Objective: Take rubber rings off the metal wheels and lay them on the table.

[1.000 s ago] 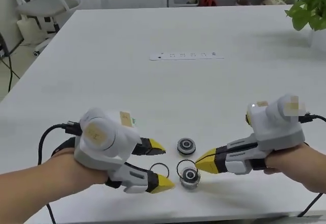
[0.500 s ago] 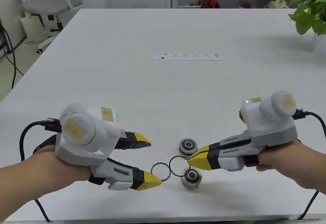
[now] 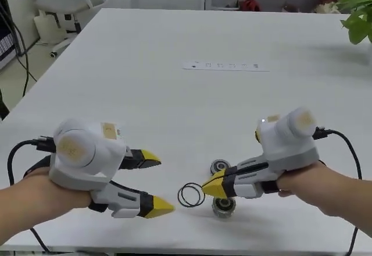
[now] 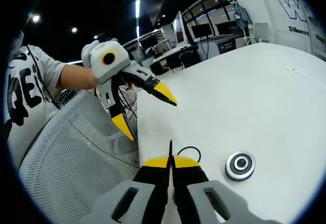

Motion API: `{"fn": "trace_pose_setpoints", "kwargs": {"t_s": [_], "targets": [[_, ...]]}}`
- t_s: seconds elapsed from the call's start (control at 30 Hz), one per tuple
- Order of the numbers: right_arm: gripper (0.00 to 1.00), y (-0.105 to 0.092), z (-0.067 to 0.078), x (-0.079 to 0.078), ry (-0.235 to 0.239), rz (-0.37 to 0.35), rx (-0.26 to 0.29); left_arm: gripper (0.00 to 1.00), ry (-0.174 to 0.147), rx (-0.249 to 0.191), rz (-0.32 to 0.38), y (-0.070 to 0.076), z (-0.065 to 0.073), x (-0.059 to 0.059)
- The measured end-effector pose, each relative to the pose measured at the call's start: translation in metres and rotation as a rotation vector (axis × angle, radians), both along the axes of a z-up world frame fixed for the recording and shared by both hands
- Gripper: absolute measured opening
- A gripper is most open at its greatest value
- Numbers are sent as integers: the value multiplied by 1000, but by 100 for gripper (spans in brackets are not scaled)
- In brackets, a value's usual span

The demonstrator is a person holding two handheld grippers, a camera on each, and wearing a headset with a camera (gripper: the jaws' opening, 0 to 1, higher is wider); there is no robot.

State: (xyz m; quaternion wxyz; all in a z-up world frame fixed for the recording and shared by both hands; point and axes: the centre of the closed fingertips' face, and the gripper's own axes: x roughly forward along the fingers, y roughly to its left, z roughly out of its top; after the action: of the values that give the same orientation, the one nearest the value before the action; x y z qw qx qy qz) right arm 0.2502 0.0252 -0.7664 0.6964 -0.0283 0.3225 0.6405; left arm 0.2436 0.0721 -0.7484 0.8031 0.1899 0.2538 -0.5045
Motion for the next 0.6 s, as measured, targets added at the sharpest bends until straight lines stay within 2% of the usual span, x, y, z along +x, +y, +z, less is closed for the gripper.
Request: {"fn": "trace_pose_setpoints", "kwargs": {"t_s": [0.37, 0.6], "targets": [[0, 9, -11, 3, 28, -13, -19, 55, 1, -2, 34, 10, -1, -1], [0, 10, -20, 15, 23, -58, -45, 55, -4, 1, 34, 10, 0, -1]]}}
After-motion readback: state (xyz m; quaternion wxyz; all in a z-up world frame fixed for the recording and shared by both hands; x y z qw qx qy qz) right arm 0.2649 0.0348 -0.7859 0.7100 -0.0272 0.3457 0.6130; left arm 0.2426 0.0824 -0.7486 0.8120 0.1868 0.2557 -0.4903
